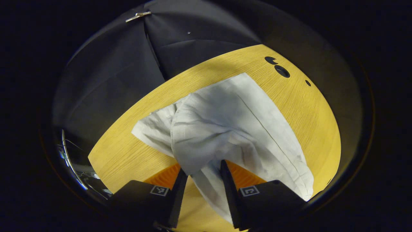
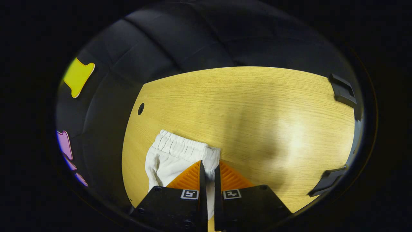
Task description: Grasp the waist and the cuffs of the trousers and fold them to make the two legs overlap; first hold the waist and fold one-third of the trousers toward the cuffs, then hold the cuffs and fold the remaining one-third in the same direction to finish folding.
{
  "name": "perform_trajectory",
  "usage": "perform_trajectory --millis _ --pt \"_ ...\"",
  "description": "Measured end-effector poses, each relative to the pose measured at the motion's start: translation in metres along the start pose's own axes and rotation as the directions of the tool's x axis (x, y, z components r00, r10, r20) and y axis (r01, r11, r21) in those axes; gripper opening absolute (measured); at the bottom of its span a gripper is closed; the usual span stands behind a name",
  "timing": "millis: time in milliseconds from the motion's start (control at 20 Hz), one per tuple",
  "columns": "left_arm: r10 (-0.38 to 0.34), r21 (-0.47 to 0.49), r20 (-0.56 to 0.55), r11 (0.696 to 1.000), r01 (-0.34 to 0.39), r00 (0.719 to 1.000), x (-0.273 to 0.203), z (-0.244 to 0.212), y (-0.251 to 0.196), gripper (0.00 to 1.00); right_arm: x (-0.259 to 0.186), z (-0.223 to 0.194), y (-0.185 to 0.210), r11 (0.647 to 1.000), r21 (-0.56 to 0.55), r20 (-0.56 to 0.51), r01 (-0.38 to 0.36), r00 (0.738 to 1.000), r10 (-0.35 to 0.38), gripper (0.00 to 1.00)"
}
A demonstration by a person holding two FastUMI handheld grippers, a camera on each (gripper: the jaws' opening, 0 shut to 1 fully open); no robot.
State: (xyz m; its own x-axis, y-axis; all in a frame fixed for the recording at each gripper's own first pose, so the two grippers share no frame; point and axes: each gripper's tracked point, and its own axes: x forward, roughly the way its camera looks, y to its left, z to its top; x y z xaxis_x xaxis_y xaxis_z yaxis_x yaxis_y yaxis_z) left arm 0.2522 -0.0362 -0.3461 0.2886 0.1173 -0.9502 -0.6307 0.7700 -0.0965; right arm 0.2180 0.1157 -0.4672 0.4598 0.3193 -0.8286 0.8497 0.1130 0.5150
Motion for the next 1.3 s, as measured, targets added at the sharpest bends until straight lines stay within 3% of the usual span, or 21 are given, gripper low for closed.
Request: perform_trajectory --millis 200,250,450,700,1000,1300 --pt "-0.085 -0.084 0.013 0.993 0.086 0.996 0.003 0.003 -0.006 0.13 0.000 0.001 0.001 1.000 0.010 -0.001 -0.014 1.000 0.014 0.13" --pt "-0.130 -0.134 0.025 0.982 0.132 0.991 0.002 0.005 -0.008 0.08 0.000 0.001 0.002 1.000 0.014 0.001 -0.019 1.000 0.019 0.13" --pt "-0.287 -0.313 0.060 0.904 0.291 0.956 -0.003 -0.003 -0.004 0.06 -0.005 0.006 0.003 0.997 -0.065 0.030 -0.051 0.998 0.053 0.13" --pt "-0.364 -0.353 0.080 0.860 0.368 0.928 -0.003 0.008 -0.010 0.06 -0.029 0.021 0.034 0.965 -0.110 0.092 -0.238 0.964 0.248 0.12" --pt "-0.380 -0.341 0.083 0.858 0.384 0.921 -0.001 0.019 -0.013 0.06 -0.052 0.023 0.053 0.890 -0.222 0.090 -0.398 0.901 0.425 0.13" --pt "-0.398 -0.324 0.069 0.858 0.398 0.915 0.004 0.023 -0.016 0.06 -0.055 0.022 0.058 0.776 -0.390 0.020 -0.496 0.838 0.545 0.12"
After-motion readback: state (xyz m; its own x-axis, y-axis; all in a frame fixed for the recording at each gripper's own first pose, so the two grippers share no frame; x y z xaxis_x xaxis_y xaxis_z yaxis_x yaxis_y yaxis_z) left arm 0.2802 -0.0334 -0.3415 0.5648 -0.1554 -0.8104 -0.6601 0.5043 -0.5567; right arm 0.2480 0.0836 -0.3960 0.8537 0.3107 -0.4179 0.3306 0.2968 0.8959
